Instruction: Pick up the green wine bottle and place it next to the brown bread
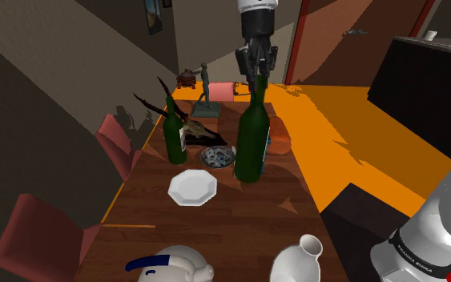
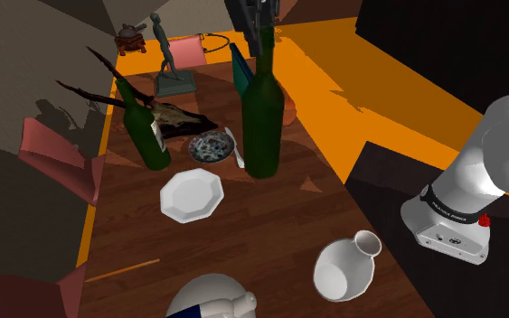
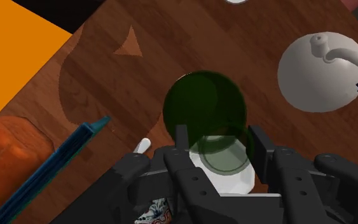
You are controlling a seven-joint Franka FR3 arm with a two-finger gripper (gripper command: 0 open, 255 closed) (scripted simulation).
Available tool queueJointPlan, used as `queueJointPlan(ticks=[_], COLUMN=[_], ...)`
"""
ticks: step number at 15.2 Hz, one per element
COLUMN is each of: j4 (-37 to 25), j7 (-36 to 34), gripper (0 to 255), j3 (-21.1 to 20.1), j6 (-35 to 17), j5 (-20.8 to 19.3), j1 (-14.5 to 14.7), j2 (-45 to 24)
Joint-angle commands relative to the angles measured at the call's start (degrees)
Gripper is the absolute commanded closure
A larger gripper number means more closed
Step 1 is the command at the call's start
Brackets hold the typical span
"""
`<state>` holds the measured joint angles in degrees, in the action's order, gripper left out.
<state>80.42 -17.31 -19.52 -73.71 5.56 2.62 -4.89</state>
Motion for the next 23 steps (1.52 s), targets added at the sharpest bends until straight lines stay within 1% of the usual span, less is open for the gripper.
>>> queueJointPlan(ticks=[1, 6, 11, 16, 20, 21, 23], j4=[2.54, 4.35, 4.28, 2.34, -0.67, -1.06, 1.40], j7=[3.30, 10.66, 17.78, 24.67, 30.03, 30.58, 30.64], gripper=[255, 255, 255, 255, 255, 255, 255], j3=[1.39, 4.81, 8.17, 11.37, 13.81, 14.04, 14.06], j6=[-0.27, 0.26, 0.91, 1.70, 2.50, 2.60, 0.80], j5=[0.13, -0.81, -2.29, -4.01, -5.37, -5.50, -5.45], j1=[-1.79, -5.54, -9.04, -12.44, -15.10, -15.39, -15.43], j2=[2.04, 3.76, 3.85, 2.38, 0.07, -0.24, 0.43])
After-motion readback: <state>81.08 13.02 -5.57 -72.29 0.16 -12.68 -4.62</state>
